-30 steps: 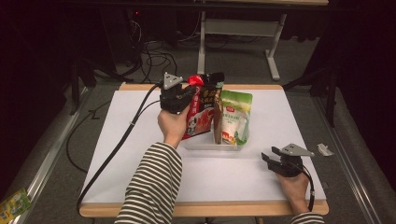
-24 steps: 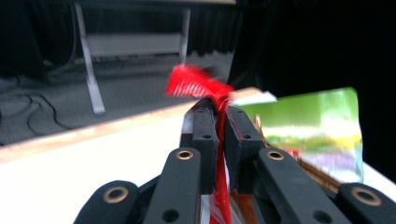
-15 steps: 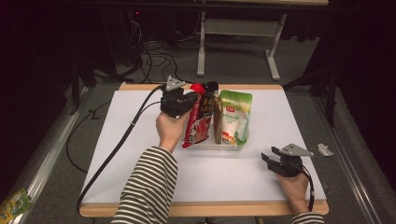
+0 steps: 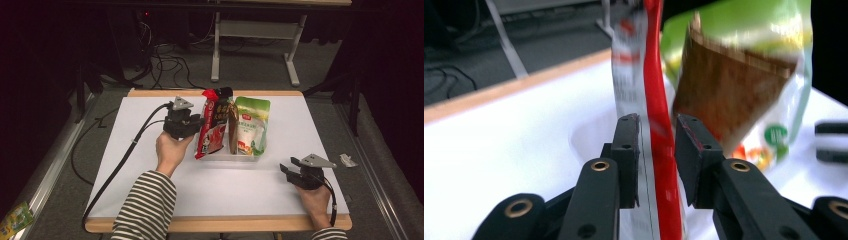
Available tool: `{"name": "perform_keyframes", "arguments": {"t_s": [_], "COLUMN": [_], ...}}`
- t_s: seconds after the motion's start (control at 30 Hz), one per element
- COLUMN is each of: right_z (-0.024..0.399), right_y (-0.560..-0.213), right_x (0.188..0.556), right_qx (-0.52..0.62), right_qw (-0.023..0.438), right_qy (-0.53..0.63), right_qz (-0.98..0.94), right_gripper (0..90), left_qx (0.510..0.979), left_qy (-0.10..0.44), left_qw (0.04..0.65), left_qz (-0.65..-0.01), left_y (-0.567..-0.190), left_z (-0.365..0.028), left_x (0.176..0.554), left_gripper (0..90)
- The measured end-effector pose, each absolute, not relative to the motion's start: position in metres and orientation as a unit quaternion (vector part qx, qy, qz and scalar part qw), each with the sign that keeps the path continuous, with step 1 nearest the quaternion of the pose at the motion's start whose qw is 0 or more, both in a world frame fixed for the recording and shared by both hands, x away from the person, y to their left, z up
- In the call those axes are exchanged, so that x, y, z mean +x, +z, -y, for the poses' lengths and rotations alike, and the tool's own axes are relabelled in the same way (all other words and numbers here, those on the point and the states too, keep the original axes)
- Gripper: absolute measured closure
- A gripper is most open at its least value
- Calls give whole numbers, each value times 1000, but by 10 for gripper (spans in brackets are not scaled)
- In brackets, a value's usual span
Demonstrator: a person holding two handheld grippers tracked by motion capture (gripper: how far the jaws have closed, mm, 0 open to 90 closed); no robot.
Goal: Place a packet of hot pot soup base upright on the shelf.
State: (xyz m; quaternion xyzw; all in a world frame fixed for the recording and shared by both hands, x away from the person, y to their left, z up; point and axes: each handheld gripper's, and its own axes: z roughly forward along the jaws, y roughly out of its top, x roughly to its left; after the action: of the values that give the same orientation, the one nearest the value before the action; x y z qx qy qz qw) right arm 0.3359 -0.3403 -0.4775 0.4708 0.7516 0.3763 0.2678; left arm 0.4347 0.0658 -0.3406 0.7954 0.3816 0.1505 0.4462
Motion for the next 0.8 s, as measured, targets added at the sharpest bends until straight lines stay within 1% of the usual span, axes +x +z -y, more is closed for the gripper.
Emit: {"name": "perform_keyframes", "arguments": {"t_s": [0.17, 0.33, 0.4, 0.6, 0.8], "right_z": [341, 342, 342, 341, 341], "right_y": [-477, -477, -477, -477, -477], "right_x": [335, 335, 335, 334, 335], "right_qx": [476, 474, 473, 473, 469], "right_qw": [266, 268, 269, 269, 273], "right_qy": [382, 384, 383, 383, 381], "right_qz": [-746, -746, -747, -746, -749], "right_gripper": [475, 476, 476, 478, 480], "left_qx": [817, 837, 844, 853, 853], "left_qy": [139, 127, 132, 125, 135], "left_qw": [411, 379, 367, 346, 330], "left_qz": [-380, -373, -369, -370, -380], "left_y": [-357, -368, -372, -387, -396], "left_z": [-72, -73, -71, -70, -68], "left_x": [424, 415, 412, 408, 411], "left_gripper": [767, 783, 787, 792, 797]}}
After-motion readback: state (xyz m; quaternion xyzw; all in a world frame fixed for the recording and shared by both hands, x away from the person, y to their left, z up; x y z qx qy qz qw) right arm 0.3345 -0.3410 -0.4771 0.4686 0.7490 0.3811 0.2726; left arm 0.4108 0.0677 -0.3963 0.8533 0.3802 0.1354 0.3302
